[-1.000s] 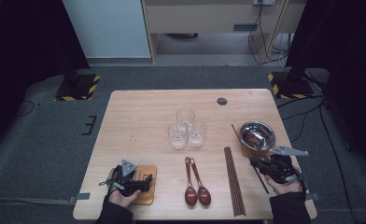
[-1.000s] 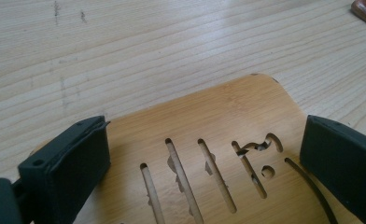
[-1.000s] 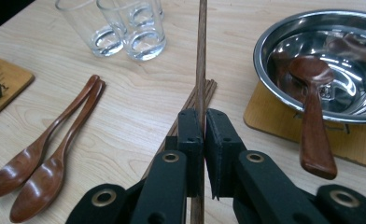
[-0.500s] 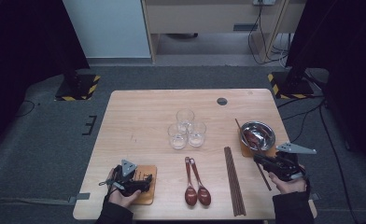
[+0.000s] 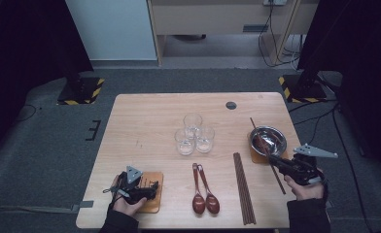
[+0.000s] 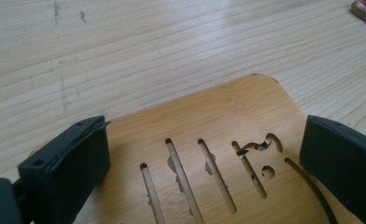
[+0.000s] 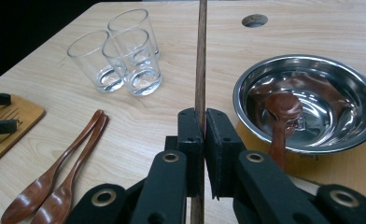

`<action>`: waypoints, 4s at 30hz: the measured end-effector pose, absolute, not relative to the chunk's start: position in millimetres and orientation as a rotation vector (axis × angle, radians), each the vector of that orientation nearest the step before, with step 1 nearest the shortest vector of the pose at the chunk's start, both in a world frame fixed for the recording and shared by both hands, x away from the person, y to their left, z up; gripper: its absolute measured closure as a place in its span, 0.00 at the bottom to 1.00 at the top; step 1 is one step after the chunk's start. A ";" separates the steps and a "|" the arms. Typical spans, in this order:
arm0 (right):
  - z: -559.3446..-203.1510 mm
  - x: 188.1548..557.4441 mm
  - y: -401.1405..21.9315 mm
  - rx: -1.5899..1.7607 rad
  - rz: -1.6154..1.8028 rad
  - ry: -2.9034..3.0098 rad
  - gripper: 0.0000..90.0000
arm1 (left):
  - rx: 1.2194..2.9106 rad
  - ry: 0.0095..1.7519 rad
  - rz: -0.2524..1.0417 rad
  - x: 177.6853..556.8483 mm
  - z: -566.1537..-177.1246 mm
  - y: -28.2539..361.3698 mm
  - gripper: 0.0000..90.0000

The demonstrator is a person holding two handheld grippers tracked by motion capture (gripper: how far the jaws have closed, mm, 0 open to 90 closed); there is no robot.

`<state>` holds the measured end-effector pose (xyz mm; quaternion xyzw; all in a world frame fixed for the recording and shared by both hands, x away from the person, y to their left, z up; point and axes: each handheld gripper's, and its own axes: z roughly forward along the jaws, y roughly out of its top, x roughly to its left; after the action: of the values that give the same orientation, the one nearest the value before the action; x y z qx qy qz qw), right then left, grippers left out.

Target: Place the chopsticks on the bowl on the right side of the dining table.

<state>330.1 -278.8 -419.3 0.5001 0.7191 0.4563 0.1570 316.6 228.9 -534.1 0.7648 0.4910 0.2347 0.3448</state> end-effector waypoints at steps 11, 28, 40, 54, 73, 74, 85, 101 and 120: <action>-411.6 335.3 -286.3 1.432 1.320 2.022 0.95 | 1.985 1.276 0.608 316.7 -534.1 228.9 0.01; -406.3 349.2 -304.7 1.462 1.314 1.961 0.95 | 1.985 1.276 0.608 316.7 -534.1 228.9 0.01; -411.5 368.5 -315.3 1.492 1.280 1.941 0.95 | 1.984 1.276 0.608 316.7 -534.1 228.9 0.01; -421.2 388.0 -324.3 1.528 1.246 1.929 0.95 | 1.984 1.276 0.608 316.7 -534.1 228.8 0.01; -441.9 420.6 -319.5 1.566 1.156 1.972 0.95 | 1.984 1.276 0.608 316.7 -534.1 228.9 0.01; -442.9 422.0 -319.3 1.566 1.149 1.975 0.95 | 1.984 1.276 0.609 316.8 -534.1 228.9 0.01; -457.6 434.6 -316.3 1.572 1.069 2.028 0.95 | 1.984 1.276 0.608 316.7 -534.1 228.9 0.01; -468.8 441.6 -307.1 1.595 0.974 2.080 0.95 | 1.985 1.275 0.608 316.7 -534.1 229.0 0.01; -473.0 443.6 -303.0 1.629 0.931 2.116 0.93 | 1.985 1.275 0.608 316.7 -534.1 229.0 0.01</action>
<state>443.6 -303.0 -473.0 0.5689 0.7390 0.3252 0.1563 316.7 229.0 -534.1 0.7645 0.4913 0.2343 0.3454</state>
